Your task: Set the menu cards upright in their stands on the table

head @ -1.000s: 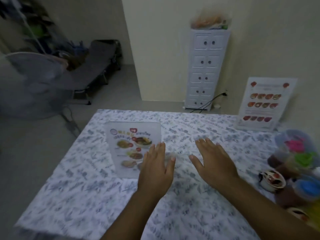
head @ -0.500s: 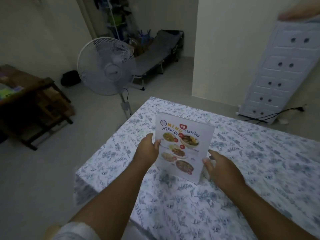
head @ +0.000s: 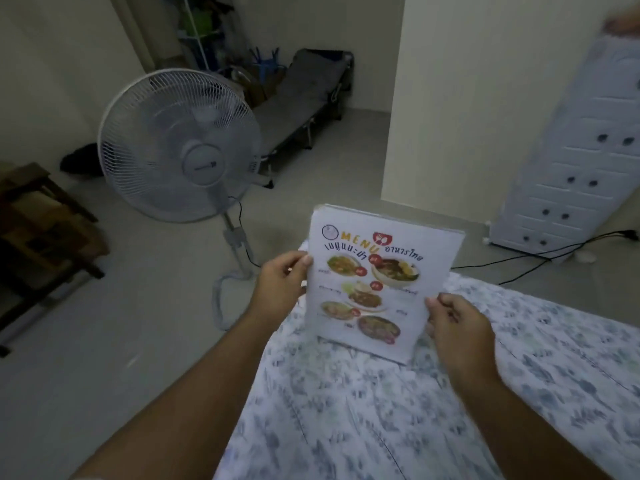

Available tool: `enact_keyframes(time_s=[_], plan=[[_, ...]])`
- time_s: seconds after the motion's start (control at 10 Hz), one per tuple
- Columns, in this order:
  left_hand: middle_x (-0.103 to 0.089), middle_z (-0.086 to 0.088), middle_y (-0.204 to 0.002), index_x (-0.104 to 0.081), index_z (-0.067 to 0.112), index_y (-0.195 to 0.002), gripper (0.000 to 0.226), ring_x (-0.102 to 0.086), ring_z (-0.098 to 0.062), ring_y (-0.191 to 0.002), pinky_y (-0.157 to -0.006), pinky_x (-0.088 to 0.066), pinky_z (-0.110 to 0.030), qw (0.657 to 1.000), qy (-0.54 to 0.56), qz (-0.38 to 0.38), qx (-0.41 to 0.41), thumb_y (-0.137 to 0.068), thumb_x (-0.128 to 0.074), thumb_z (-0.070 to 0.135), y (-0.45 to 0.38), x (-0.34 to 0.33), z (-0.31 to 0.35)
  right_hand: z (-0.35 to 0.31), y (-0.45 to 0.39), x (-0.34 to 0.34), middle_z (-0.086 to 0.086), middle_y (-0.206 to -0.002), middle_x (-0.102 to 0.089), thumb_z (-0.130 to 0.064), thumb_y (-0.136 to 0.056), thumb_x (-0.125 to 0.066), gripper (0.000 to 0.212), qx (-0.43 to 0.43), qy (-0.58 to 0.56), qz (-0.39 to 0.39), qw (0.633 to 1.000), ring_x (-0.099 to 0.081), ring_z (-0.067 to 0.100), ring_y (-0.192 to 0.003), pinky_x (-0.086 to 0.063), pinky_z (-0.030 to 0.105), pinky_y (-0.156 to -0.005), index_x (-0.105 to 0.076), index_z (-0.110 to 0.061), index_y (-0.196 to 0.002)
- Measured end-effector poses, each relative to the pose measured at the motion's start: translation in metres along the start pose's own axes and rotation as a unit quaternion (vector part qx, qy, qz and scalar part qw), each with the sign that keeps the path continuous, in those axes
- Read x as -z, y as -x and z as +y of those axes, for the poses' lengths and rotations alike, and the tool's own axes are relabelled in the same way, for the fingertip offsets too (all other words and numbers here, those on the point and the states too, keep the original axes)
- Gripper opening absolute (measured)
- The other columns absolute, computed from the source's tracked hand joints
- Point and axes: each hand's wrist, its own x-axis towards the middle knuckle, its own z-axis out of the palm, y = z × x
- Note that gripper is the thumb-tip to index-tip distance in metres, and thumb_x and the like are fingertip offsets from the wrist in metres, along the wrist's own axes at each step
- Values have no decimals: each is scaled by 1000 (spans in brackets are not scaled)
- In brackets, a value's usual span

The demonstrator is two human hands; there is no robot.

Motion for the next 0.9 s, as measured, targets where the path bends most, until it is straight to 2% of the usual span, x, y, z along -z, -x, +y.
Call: enact_keyframes(time_s=[0.1,0.2,0.3,0.4,0.5,0.6,0.7,0.8,0.9], plan=[[-76,-15,-95,-73,5,-100,20,-72,-28,-91,-71,-64,-31,1000,-9,-1,-14,-104,-57,15,-60,6,1,-12,-40,-39,-1,-90,-78,-27,-99,-65,15,19,-1,4,1000,-75,23,-89,-62,52,-87,-74,-18,-92],[-76,-22,-106,-74,2,-108,24,-73,-40,-101,-82,-64,-49,1000,-19,-10,-19,-104,-57,19,-139,8,-4,-22,-90,-78,-3,-87,-78,-27,-99,-64,16,35,-5,16,999,-76,25,-89,-63,53,-84,-73,-22,-87],[-77,-18,-107,-75,12,-104,20,-73,-39,-105,-85,-62,-54,1000,-7,-14,-11,-104,-58,22,-170,8,-13,-21,-113,-93,-3,-87,-78,-26,-99,-64,19,40,-11,21,999,-77,25,-89,-64,54,-83,-71,-28,-82],[-80,-7,-100,-77,23,-101,19,-75,-34,-102,-82,-64,-51,1000,-13,-12,-11,-103,-58,24,-184,7,-37,-10,-127,-106,-9,-85,-78,-27,-100,-63,22,47,6,25,999,-78,18,-86,-65,52,-80,-69,-35,-81],[-80,-5,-99,-78,18,-110,22,-76,-31,-100,-83,-64,-49,1000,-15,-7,-16,-103,-58,24,-183,6,-48,-5,-128,-110,-18,-81,-78,-29,-100,-63,22,52,11,38,998,-78,12,-83,-66,48,-79,-69,-39,-80],[-80,-1,-98,-78,19,-109,23,-76,-26,-98,-84,-63,-46,999,-35,-10,-27,-103,-57,27,-182,8,-46,-7,-128,-108,-17,-80,-77,-30,-99,-64,14,54,14,49,997,-77,9,-81,-66,43,-79,-71,-35,-88],[-78,13,-91,-77,23,-105,24,-74,-9,-90,-77,-60,-29,994,-94,-3,-50,-103,-55,32,-177,10,-39,-10,-125,-104,-15,-84,-76,-31,-100,-63,12,52,26,32,998,-75,3,-80,-66,34,-77,-75,-26,-100],[-68,28,-83,-74,24,-113,27,-66,15,-82,-64,-45,-8,983,-155,45,-93,-103,-52,37,-157,12,-16,-22,-121,-80,-23,-91,-71,-34,-102,-59,26,84,68,-8,994,-69,-11,-79,-55,10,-68,-75,-20,-117],[-73,22,-100,-70,23,-124,36,-68,4,-98,-77,-52,-20,977,-180,52,-99,-102,-50,44,-133,6,8,-36,-113,-50,-12,-113,-74,-41,-103,-55,38,89,122,-15,988,-69,2,-98,-52,20,-83,-70,-20,-130]])
